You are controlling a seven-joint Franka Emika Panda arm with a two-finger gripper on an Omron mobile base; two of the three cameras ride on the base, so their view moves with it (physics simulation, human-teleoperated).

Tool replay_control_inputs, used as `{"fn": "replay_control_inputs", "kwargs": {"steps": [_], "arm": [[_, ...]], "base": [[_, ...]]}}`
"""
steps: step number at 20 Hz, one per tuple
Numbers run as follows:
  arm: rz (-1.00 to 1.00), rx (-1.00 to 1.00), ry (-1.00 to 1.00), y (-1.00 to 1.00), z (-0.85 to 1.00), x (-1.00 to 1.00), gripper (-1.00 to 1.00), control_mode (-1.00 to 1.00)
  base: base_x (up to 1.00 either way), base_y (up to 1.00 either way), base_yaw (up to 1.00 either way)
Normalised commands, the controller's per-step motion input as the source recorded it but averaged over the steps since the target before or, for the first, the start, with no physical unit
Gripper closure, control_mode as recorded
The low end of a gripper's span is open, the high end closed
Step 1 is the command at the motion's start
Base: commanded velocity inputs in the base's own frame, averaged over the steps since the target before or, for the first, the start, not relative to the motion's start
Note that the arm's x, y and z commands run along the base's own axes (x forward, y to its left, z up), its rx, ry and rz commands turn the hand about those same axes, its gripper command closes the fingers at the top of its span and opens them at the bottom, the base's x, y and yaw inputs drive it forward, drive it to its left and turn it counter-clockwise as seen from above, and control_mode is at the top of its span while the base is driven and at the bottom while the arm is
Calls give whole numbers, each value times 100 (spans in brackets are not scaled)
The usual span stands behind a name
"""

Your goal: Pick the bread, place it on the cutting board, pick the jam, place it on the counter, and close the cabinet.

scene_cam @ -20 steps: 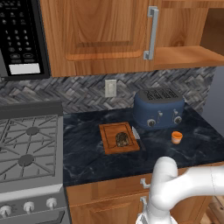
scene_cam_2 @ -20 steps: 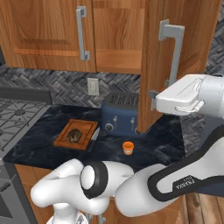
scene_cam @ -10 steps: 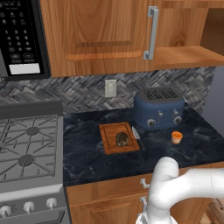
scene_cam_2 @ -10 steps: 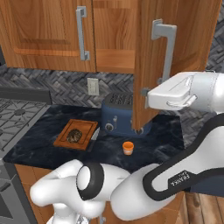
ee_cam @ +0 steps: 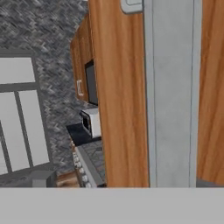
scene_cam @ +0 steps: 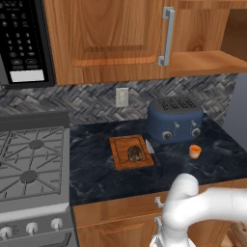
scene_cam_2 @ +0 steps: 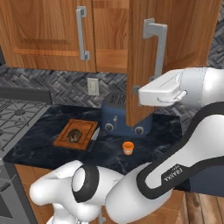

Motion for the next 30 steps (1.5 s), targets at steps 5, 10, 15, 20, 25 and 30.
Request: {"fn": "replay_control_inputs", "kwargs": {"steps": [5, 10, 15, 20, 25, 30], "arm": [[-5, 1, -2, 40, 0, 0, -100, -100], [-9, 3, -4, 43, 0, 0, -100, -100], [-12, 2, -5, 47, 0, 0, -100, -100], [-13, 3, -9, 39, 0, 0, -100, -100], [-12, 3, -10, 37, 0, 0, -100, -100], [-11, 4, -9, 32, 0, 0, -100, -100]], "base": [[0, 0, 0], [0, 0, 0], [0, 0, 0], [0, 0, 0], [0, 0, 0], [0, 0, 0]]}}
